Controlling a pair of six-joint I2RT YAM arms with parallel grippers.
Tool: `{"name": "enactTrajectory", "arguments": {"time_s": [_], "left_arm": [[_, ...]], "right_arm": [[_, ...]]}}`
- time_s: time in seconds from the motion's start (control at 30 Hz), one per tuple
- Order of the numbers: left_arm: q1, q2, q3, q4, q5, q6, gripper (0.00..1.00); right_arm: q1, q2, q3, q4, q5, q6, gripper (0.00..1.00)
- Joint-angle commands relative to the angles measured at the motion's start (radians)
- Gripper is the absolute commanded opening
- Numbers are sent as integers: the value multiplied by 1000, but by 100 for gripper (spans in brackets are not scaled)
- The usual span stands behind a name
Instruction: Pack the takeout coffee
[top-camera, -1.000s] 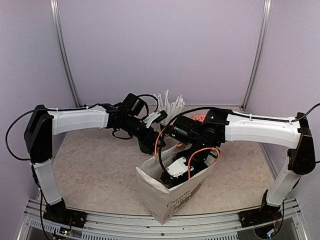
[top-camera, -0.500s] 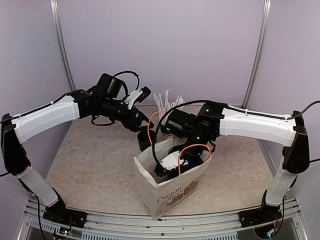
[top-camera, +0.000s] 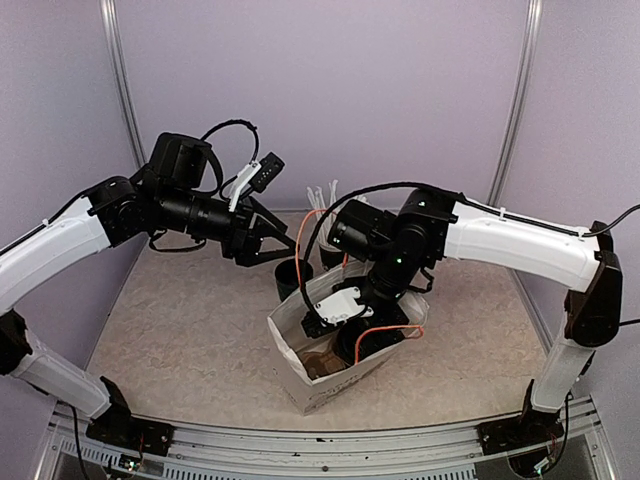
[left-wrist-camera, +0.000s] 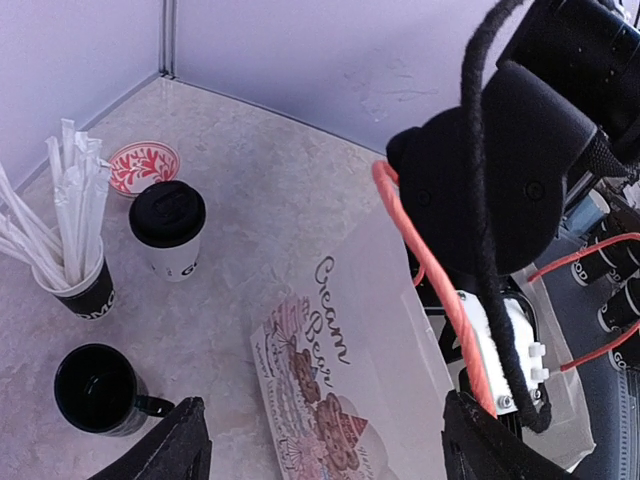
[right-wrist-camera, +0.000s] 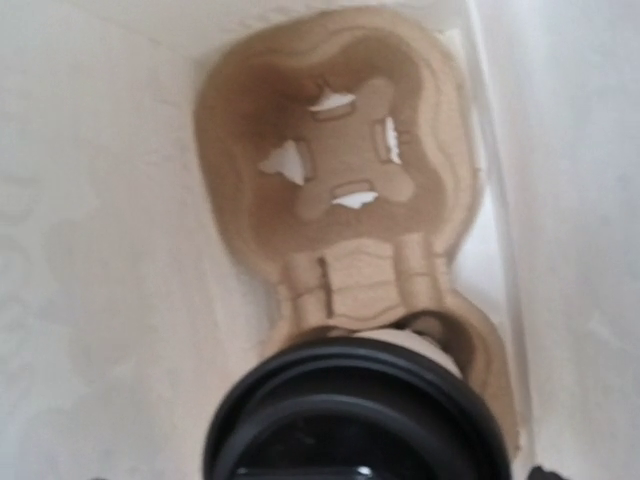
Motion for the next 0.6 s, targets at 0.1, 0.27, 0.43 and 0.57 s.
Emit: {"name": "enactTrajectory", "arguments": {"time_s": [0.1,0.27,0.43,0.57], "left_arm": [[-54,32,-13,7,22,-7,78],[-59,26,-12,0,-1,-5,78],[-7,-8,-6,-84,-124,-20,77],[13,-83,-58,-18,-63,-42,78]], "right_arm": [[3,-2,10,-8,-14,20,89],[3,-10,-10,-2,-10,26,88],[3,-16,-8,-4,-4,26,88],[3,-18,10,-14,-13,20,88]]}}
